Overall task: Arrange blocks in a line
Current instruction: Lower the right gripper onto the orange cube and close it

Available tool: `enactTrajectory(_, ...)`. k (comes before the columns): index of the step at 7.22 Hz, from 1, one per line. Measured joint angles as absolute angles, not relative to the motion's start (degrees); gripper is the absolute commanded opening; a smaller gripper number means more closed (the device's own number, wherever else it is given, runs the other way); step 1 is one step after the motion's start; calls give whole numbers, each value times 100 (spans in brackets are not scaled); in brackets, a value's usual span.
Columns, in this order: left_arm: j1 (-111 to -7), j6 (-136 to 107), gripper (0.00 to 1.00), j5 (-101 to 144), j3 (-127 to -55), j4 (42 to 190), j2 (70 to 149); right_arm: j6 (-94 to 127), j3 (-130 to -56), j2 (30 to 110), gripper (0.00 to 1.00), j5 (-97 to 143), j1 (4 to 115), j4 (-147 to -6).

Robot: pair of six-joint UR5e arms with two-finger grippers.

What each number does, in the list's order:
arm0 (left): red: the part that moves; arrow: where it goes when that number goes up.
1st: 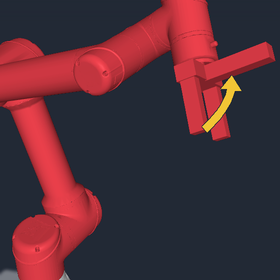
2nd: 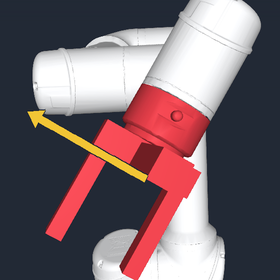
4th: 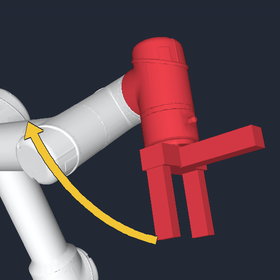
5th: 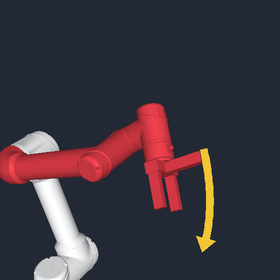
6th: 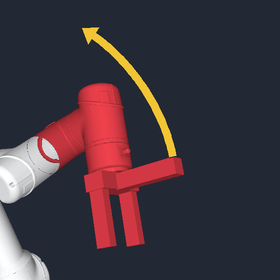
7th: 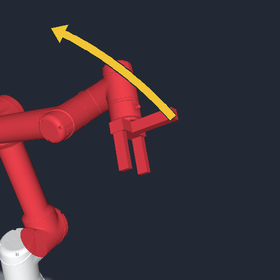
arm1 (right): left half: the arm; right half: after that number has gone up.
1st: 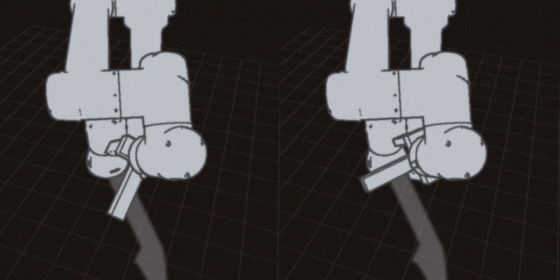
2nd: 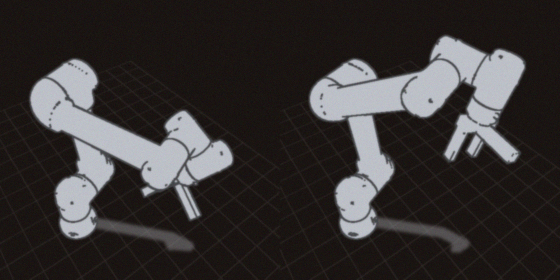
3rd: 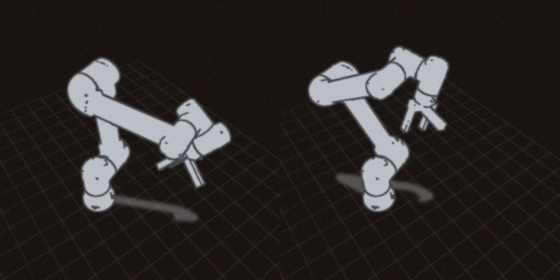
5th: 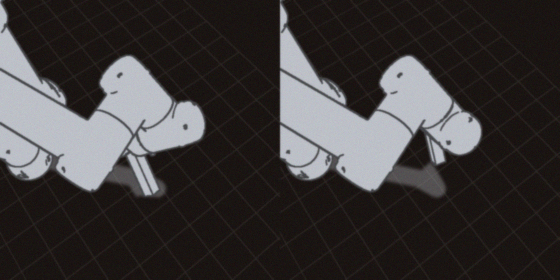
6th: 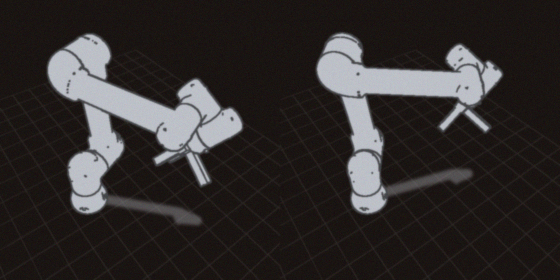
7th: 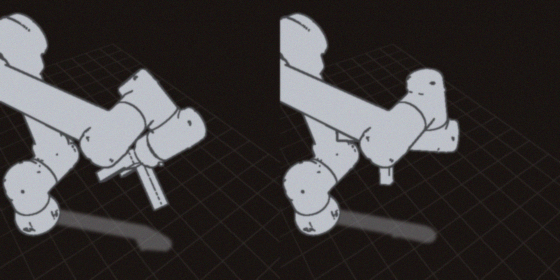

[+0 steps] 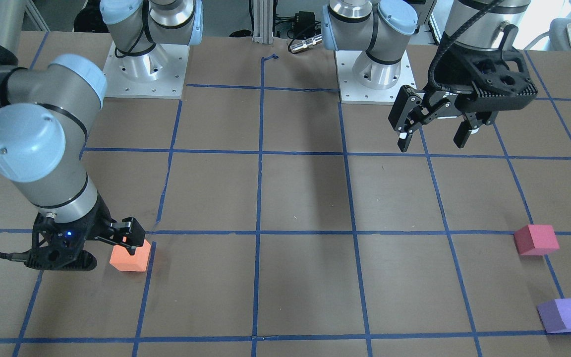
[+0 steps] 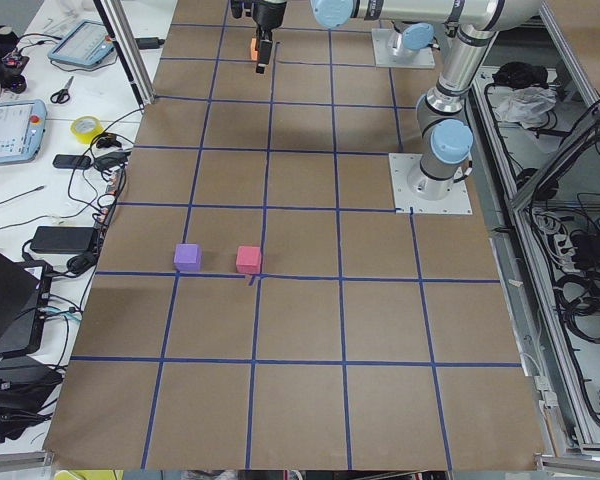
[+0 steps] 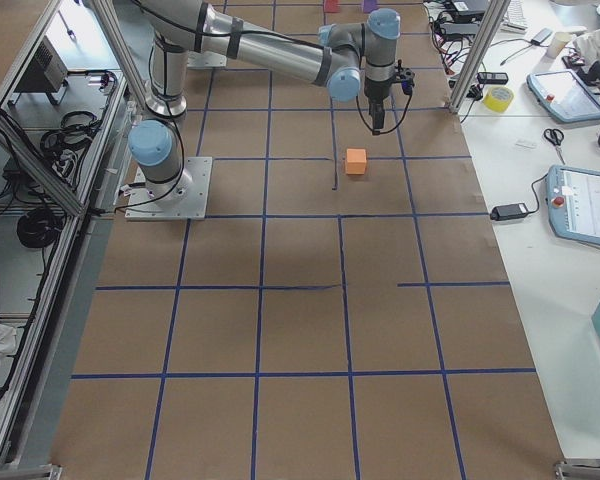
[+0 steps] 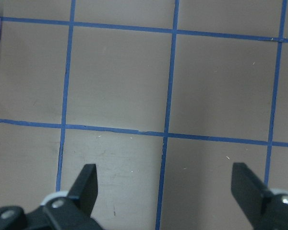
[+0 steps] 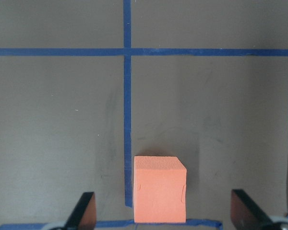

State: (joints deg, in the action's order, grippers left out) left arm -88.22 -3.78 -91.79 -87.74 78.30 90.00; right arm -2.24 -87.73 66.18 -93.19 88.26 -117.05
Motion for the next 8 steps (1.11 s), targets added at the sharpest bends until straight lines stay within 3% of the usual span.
enactTrajectory(3, -8823, -378, 100, -9178, -8773, 7825, 9000, -257, -8859, 5904, 100, -9295, 8704, -12186)
enactTrajectory(8, -8816, -378, 100, -9167, -8763, 7797, 9046, -318, -9160, 5824, 100, -9265, 8679, -11970)
